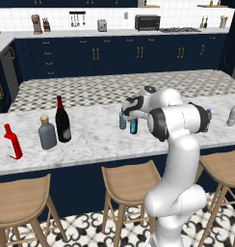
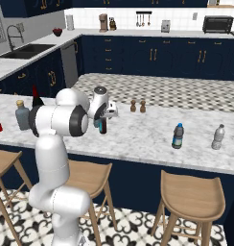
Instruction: Move the plastic bottles in the middle to the plastics group, and the glass bottles in the middle to the glass group.
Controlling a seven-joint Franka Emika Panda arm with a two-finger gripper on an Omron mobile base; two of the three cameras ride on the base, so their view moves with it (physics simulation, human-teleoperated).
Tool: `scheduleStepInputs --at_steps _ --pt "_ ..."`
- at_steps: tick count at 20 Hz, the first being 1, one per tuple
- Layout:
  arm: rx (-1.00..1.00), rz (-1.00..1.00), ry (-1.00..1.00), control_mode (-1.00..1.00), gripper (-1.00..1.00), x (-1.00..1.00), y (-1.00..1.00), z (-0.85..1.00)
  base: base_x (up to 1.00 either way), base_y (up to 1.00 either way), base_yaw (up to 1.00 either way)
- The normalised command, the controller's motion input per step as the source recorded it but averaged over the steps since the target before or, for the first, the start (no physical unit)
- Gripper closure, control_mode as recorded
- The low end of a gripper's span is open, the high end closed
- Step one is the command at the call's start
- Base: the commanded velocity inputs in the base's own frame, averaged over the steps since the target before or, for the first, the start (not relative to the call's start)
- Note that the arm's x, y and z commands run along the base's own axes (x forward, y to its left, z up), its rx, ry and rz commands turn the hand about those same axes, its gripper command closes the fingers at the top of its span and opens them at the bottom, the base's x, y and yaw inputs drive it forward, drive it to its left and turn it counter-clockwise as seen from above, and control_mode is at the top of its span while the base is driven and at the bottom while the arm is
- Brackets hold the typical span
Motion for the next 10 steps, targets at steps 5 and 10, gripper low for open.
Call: scheduleStepInputs --at_steps 5,10 --pt "0.00 0.01 0.00 -1.00 -1.00 0.01 0.00 0.00 0.00 0.00 0.00" --pt "0.06 0.01 0.00 -1.00 -1.00 0.05 0.00 0.00 0.00 0.00 0.00"
